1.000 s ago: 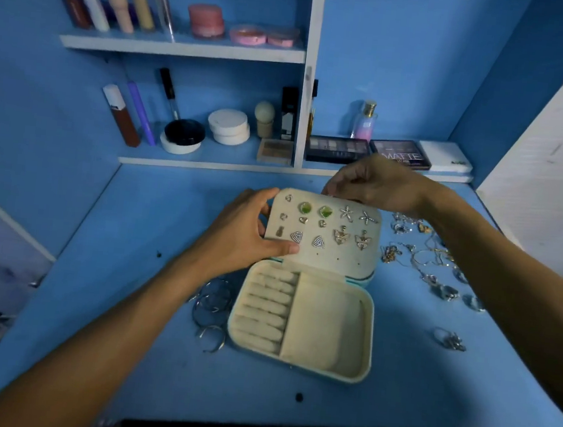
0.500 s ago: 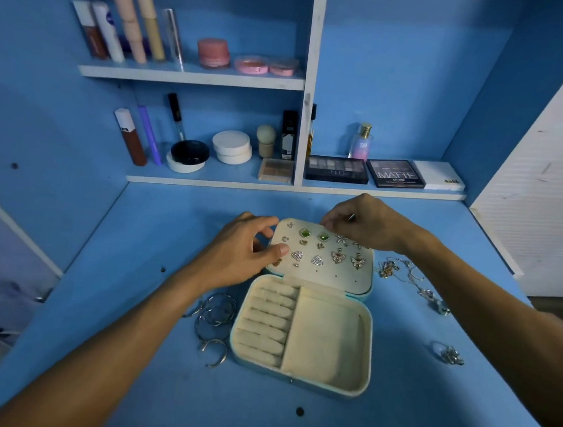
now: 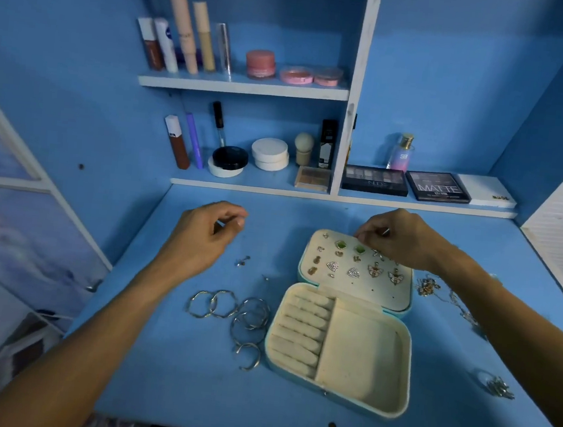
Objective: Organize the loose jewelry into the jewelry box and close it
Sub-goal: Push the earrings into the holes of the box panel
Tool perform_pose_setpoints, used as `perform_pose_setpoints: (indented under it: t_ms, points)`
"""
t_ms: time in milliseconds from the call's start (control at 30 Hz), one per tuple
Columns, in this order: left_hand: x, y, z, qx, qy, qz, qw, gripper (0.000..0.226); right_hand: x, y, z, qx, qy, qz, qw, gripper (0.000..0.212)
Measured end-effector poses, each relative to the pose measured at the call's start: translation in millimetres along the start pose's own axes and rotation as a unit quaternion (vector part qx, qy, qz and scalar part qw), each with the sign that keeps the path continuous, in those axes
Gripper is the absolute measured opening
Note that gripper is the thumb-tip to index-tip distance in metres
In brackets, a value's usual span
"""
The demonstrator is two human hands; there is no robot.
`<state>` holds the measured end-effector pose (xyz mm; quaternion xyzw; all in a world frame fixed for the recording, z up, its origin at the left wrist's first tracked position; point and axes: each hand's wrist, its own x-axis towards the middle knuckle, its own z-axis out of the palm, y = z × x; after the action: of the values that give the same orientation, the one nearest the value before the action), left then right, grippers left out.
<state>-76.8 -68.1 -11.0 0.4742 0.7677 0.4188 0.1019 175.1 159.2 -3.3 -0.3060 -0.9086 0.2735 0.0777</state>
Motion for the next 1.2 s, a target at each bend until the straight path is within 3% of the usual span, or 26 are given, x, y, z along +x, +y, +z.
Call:
perform_pose_setpoints:
  t_ms: [200, 333, 567, 733, 1033, 1200]
  points:
    - [-15, -24, -14, 0.059, 0.024, 0.002, 0.998, 0.012, 4, -13, 11, -0.05, 0.054, -0.011, 0.997, 0.018]
    - [-22, -25, -12, 0.114, -0.016, 0.036, 0.993, 0.007, 7, -20, 19, -0.08, 0.068, -0.042, 0.994, 0.017]
    - [-25, -11, -8, 0.2, -0.084, 0.067, 0.974, 0.007, 6, -21, 19, -0.072, 0.049, -0.023, 0.996, 0.021]
    - [-27, -13, -2, 0.196, -0.079, 0.029, 0.977, 0.017, 2, -23, 17, -0.068, 0.042, -0.018, 0.997, 0.022]
    - [-29, -17, 4, 0.21, -0.066, 0.034, 0.975, 0.009, 1, -22, 16, -0.052, 0.038, -0.004, 0.998, 0.02]
    - [-29, -14, 3, 0.159, -0.019, 0.03, 0.987, 0.005, -2, -17, 9, -0.046, 0.024, 0.014, 0.999, 0.018]
